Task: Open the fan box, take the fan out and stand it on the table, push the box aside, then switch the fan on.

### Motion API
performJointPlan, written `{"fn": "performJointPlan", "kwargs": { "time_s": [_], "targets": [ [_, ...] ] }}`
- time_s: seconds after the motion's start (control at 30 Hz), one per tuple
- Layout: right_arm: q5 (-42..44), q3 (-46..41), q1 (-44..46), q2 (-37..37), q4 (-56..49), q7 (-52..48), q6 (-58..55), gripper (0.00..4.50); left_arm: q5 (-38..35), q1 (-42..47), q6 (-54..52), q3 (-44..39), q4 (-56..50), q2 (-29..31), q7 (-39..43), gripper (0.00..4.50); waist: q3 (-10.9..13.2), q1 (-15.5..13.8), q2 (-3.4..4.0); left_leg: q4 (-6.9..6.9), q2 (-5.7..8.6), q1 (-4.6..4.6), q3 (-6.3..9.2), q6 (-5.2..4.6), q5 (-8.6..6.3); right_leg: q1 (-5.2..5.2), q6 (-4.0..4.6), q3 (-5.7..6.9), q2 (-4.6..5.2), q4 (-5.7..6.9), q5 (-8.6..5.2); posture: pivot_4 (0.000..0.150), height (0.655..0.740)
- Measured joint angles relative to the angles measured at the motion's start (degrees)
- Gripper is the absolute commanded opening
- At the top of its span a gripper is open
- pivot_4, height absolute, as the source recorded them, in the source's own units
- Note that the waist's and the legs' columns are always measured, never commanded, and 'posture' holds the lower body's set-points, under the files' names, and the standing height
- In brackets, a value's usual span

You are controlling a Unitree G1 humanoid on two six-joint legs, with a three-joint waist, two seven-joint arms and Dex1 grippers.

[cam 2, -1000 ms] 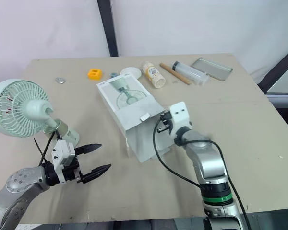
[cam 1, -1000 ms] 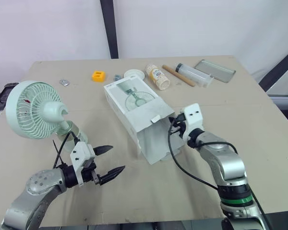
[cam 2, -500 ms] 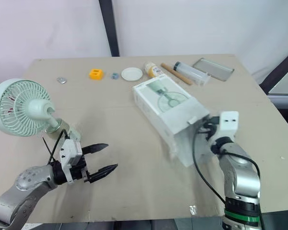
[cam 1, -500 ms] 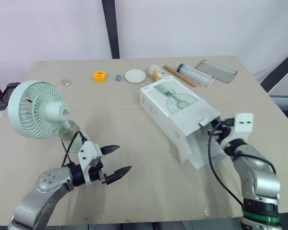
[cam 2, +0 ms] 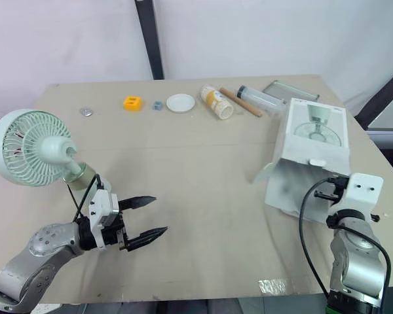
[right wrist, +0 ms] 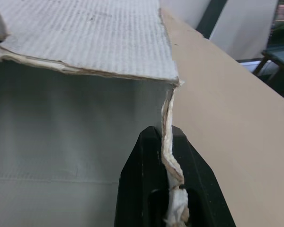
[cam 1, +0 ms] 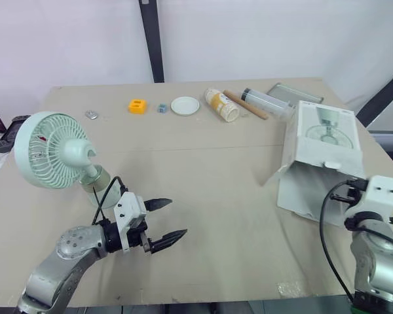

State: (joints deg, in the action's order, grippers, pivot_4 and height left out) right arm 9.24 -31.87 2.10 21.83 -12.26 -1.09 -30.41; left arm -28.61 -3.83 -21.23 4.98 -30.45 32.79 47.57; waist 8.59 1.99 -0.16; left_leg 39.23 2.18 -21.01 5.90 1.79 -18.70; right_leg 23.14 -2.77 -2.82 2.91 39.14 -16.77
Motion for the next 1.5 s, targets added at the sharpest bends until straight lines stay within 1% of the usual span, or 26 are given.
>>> {"fn": "performJointPlan", "kwargs": {
  "time_s": [0.17, 0.23, 0.27, 0.37, 0.4, 0.43, 0.47, 0.5, 0.6, 0.67, 0.73, 0.83, 0.93, 1.03, 1.1, 1.2, 1.27, 1.3, 1.37, 1.5],
  "targets": [
    [-0.02, 0.49, 0.09, -0.03, 0.00, 0.18, -0.27, 0.08, 0.63, 0.22, 0.01, 1.02, -0.01, -0.01, 0.17, 4.50, -0.05, 0.00, -0.01, 0.00, -0.01, 0.06, -0.02, -0.02, -0.01, -0.06, 0.00, -0.02, -0.01, -0.01, 0.00, 0.150, 0.7400],
    [-0.02, 0.76, 0.09, -0.03, 0.12, 0.09, -0.25, 0.60, 0.74, 0.59, 0.02, 1.25, -0.01, -0.01, 0.25, 4.50, -0.05, 0.01, 0.00, 0.00, -0.01, 0.16, -0.03, -0.02, -0.01, -0.15, 0.00, -0.03, -0.02, -0.01, 0.00, 0.150, 0.7400],
    [-0.01, 0.78, 0.09, -0.04, 0.12, 0.06, -0.25, 0.76, 0.74, 0.61, 0.02, 1.26, -0.01, -0.01, 0.25, 4.50, -0.05, 0.00, 0.00, 0.00, -0.01, 0.17, -0.03, -0.02, -0.01, -0.16, 0.00, -0.03, -0.02, -0.01, 0.00, 0.150, 0.7400],
    [0.03, 2.87, -1.21, -0.46, 0.17, -1.11, -0.34, 1.80, 1.05, 1.75, 0.14, 1.50, 0.00, -0.26, 0.26, 4.50, -0.05, 0.02, 0.01, -0.02, -0.04, 0.31, -0.08, -0.06, -0.03, -0.27, 0.00, -0.09, -0.04, -0.01, 0.00, 0.150, 0.7400],
    [0.04, 3.33, -1.63, -0.69, 0.17, -1.34, -0.43, 1.80, 1.05, 1.89, 0.17, 1.50, 0.00, -0.31, 0.26, 4.50, -0.05, 0.01, 0.02, -0.02, -0.04, 0.31, -0.09, -0.06, -0.03, -0.27, 0.00, -0.10, -0.04, -0.01, 0.00, 0.150, 0.7400],
    [0.03, 4.11, -2.06, -0.88, 0.18, -1.53, -0.53, 2.38, 1.08, 1.98, 0.20, 1.50, 0.01, -0.33, 0.27, 4.50, -0.05, 0.02, 0.03, -0.02, -0.04, 0.32, -0.11, -0.07, -0.04, -0.26, 0.00, -0.14, -0.04, -0.01, 0.00, 0.150, 0.7400],
    [0.00, 4.56, -2.19, -0.87, 0.17, -1.76, -0.50, 2.46, 1.11, 2.05, 0.21, 1.52, 0.03, -0.34, 0.29, 4.50, -0.06, 0.02, 0.06, -0.03, -0.03, 0.33, -0.15, -0.07, -0.04, -0.26, -0.01, -0.18, -0.04, -0.01, 0.00, 0.150, 0.7400],
    [-0.24, 5.04, -2.33, -0.44, 0.17, -2.56, 0.06, 3.03, 1.16, 2.11, 0.30, 1.53, 0.04, -0.37, 0.32, 4.50, -0.06, 0.03, 0.06, -0.03, -0.03, 0.34, -0.17, -0.08, -0.05, -0.26, -0.01, -0.19, -0.04, -0.01, -0.01, 0.150, 0.7400],
    [-1.03, 5.58, -2.36, 1.49, 0.16, -3.80, 1.83, 4.05, 1.23, 2.11, 0.69, 1.58, 0.08, -0.39, 0.36, 4.50, -0.06, 0.04, 0.07, -0.03, -0.03, 0.36, -0.21, -0.09, -0.05, -0.26, -0.01, -0.23, -0.05, -0.01, -0.01, 0.150, 0.7400],
    [-1.77, 5.82, -2.09, 4.21, 0.11, -5.28, 4.21, 4.38, 1.28, 2.11, 0.94, 1.61, 0.12, -0.40, 0.42, 4.50, -0.05, 0.04, 0.08, -0.03, -0.04, 0.38, -0.25, -0.10, -0.05, -0.27, -0.02, -0.25, -0.05, -0.01, -0.01, 0.150, 0.7400],
    [-2.21, 5.83, -1.91, 6.69, -1.61, -7.58, 6.03, 4.38, 1.56, 2.15, 1.14, 1.85, 0.24, -0.40, 0.58, 4.50, -0.05, 0.05, 0.08, -0.04, -0.07, 0.39, -0.26, -0.11, -0.06, -0.28, -0.02, -0.26, -0.09, -0.02, -0.01, 0.150, 0.7400],
    [-2.30, 6.80, -3.20, 8.14, -5.24, -9.42, 6.76, 4.38, 1.77, 2.41, 1.38, 1.95, 1.23, -0.39, 0.88, 4.50, -0.05, 0.03, 0.08, -0.04, -0.07, 0.39, -0.27, -0.13, -0.08, -0.27, -0.02, -0.27, -0.08, -0.02, -0.01, 0.150, 0.7400],
    [-2.32, 6.87, -3.73, 8.36, -6.96, -10.23, 6.99, 4.38, 1.98, 2.63, 1.48, 1.99, 1.81, -0.43, 1.09, 4.50, -0.05, 0.00, 0.08, -0.04, -0.07, 0.38, -0.28, -0.15, -0.08, -0.28, -0.03, -0.28, -0.07, -0.04, -0.01, 0.150, 0.7400],
    [-2.25, 7.17, -5.78, 8.70, -11.43, -11.56, 6.92, 4.38, 2.45, 3.02, 2.03, 2.53, 2.01, -0.73, 1.25, 4.50, -0.05, -0.12, 0.07, -0.04, -0.11, 0.38, -0.26, -0.15, -0.09, -0.28, -0.03, -0.27, -0.09, -0.05, -0.01, 0.150, 0.7400],
    [-1.86, 9.40, -9.02, 8.60, -15.60, -14.15, 7.69, 4.38, 3.24, 3.28, 2.56, 3.28, 2.61, -1.01, 1.34, 4.50, -0.05, -0.10, 0.06, -0.04, -0.13, 0.39, -0.27, -0.15, -0.09, -0.28, -0.03, -0.28, -0.10, -0.06, -0.01, 0.150, 0.7400],
    [-1.05, 11.29, -8.89, 8.34, -15.98, -16.16, 9.99, 4.38, 3.38, 3.35, 2.59, 3.32, 2.86, -1.24, 1.29, 4.50, -0.05, 0.17, 0.06, -0.04, -0.13, 0.42, -0.35, -0.15, -0.09, -0.28, -0.03, -0.35, -0.10, -0.06, -0.01, 0.150, 0.7400],
    [0.53, 13.82, -7.40, 8.33, -16.34, -19.69, 13.98, 4.38, 3.39, 3.46, 2.68, 3.35, 2.89, -1.87, 1.12, 4.50, -0.04, 0.36, 0.06, -0.03, -0.13, 0.49, -0.39, -0.15, -0.08, -0.33, -0.03, -0.37, -0.11, -0.06, -0.01, 0.150, 0.7400],
    [3.13, 15.41, -4.72, 7.68, -16.25, -22.87, 15.88, 4.38, 3.37, 3.43, 2.67, 3.26, 3.01, -2.14, 0.62, 4.50, -0.03, 0.53, 0.03, -0.03, -0.18, 0.53, -0.42, -0.15, -0.08, -0.36, -0.03, -0.40, -0.16, -0.07, -0.01, 0.150, 0.7400],
    [7.79, 18.74, -0.95, 6.36, -16.07, -27.72, 17.17, 4.38, 3.25, 3.55, 2.65, 2.91, 3.06, -2.63, -0.07, 4.50, -0.02, 0.50, 0.01, -0.03, -0.21, 0.56, -0.36, -0.18, -0.11, -0.41, -0.03, -0.36, -0.17, -0.08, -0.01, 0.150, 0.7400],
    [13.56, 23.74, 4.55, 5.70, -13.09, -36.90, 16.45, 4.38, 3.24, 3.39, 2.42, 1.21, 3.83, -3.64, -2.30, 4.50, 0.02, 0.55, -0.06, -0.03, -0.20, 0.55, -0.38, -0.19, -0.12, -0.39, -0.04, -0.37, -0.16, -0.12, 0.00, 0.150, 0.7400]
  ]
}}
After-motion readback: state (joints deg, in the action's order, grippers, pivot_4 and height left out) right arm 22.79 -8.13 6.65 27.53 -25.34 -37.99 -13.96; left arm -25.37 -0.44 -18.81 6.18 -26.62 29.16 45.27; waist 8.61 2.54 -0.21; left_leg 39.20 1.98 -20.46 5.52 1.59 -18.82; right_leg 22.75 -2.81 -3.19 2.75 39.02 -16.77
